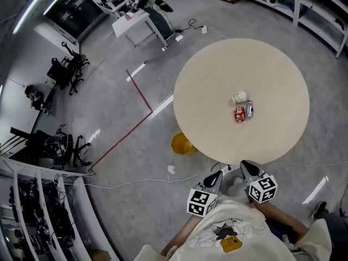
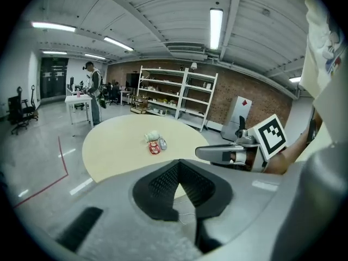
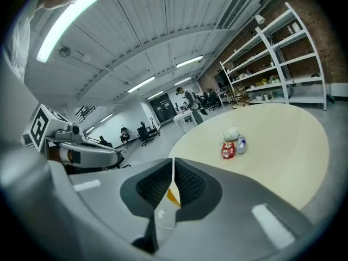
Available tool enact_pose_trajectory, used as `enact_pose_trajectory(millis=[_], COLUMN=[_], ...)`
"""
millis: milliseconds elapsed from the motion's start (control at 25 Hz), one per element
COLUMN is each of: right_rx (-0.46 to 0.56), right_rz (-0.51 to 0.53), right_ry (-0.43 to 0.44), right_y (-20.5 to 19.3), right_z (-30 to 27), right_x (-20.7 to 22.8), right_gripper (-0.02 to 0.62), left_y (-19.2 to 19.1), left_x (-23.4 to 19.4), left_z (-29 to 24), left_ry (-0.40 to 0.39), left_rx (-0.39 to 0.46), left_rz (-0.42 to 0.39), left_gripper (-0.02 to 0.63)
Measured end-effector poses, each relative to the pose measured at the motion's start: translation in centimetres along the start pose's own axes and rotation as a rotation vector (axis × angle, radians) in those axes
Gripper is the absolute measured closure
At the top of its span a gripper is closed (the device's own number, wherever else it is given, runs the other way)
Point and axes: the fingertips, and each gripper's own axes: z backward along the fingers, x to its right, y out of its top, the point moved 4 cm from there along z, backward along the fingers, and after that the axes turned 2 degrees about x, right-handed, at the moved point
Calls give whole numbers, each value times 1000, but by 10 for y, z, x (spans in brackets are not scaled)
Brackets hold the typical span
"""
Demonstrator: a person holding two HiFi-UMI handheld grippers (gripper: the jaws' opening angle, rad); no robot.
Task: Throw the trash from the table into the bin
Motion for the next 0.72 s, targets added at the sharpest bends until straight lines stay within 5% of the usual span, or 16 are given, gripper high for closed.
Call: enact_pose_trajectory(millis=[280, 720], right_rx=[-100, -240], right_rz=[141, 218], right_ry=[-72, -155], right_y=[-5, -14], right_z=[-24, -104], right_x=[53, 122], right_gripper=[438, 393], left_y=[9, 16], left_x=[-15, -50], left_z=[-10, -10], left_ry=[53, 161], left_rx=[35, 79], left_rz=[4, 19], left_gripper=[600, 600])
